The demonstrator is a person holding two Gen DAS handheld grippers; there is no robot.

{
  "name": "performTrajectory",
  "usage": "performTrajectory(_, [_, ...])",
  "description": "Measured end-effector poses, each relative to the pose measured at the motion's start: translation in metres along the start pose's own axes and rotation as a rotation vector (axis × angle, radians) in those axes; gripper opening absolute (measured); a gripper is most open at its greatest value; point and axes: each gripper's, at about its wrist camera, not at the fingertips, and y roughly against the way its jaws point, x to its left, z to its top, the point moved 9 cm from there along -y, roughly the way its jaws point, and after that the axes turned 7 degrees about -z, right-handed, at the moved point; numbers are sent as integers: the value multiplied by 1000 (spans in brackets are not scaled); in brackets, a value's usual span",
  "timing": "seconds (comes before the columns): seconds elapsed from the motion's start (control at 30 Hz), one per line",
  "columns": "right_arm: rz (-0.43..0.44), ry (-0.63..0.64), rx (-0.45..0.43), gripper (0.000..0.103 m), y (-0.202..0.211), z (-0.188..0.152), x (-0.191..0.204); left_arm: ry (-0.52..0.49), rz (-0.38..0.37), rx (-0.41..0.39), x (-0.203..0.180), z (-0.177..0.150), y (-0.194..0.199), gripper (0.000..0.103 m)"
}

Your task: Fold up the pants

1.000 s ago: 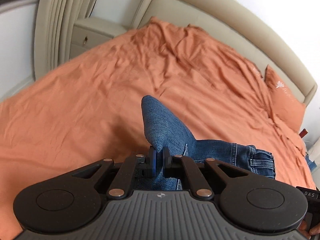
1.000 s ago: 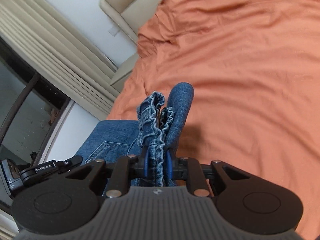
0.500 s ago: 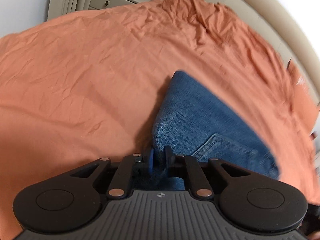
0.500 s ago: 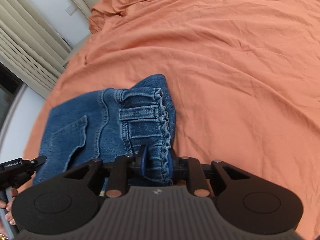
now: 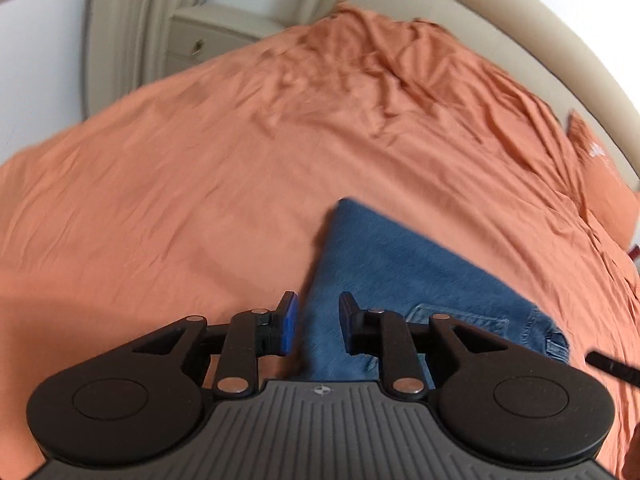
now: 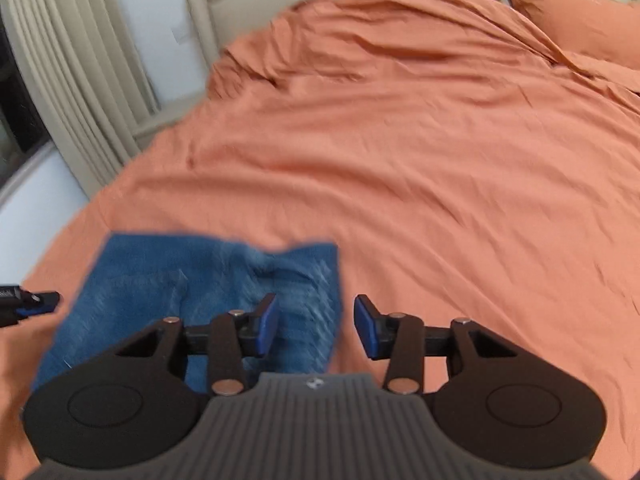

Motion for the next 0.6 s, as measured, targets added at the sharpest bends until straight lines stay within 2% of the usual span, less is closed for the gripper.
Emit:
performTrajectory(0.03, [25, 4, -3, 23, -2, 6, 7, -22, 1, 6, -6, 1, -5, 24])
performTrajectory(0.07, [45, 18, 0, 21, -7, 9, 15, -39, 12, 12, -10, 1, -10, 24])
performTrajectory(0.2, [39, 98, 28, 21, -37, 9, 35, -94, 45, 43, -21, -5, -33, 24])
performTrajectory(0.3, [-12, 98, 113, 19, -74, 0, 29, -102, 49, 48, -19, -9, -41, 24])
performTrajectory(0.37, [-19, 98, 125, 19, -88, -1, 26, -99, 45, 48, -18, -9, -40, 24])
performTrajectory(0.5, [-50, 139, 139, 20, -94, 5, 30, -150, 63, 56, -20, -5, -26, 24])
performTrajectory(0.6, [-38, 138, 107, 21, -76, 11, 32, -213, 68, 57, -24, -5, -4, 24])
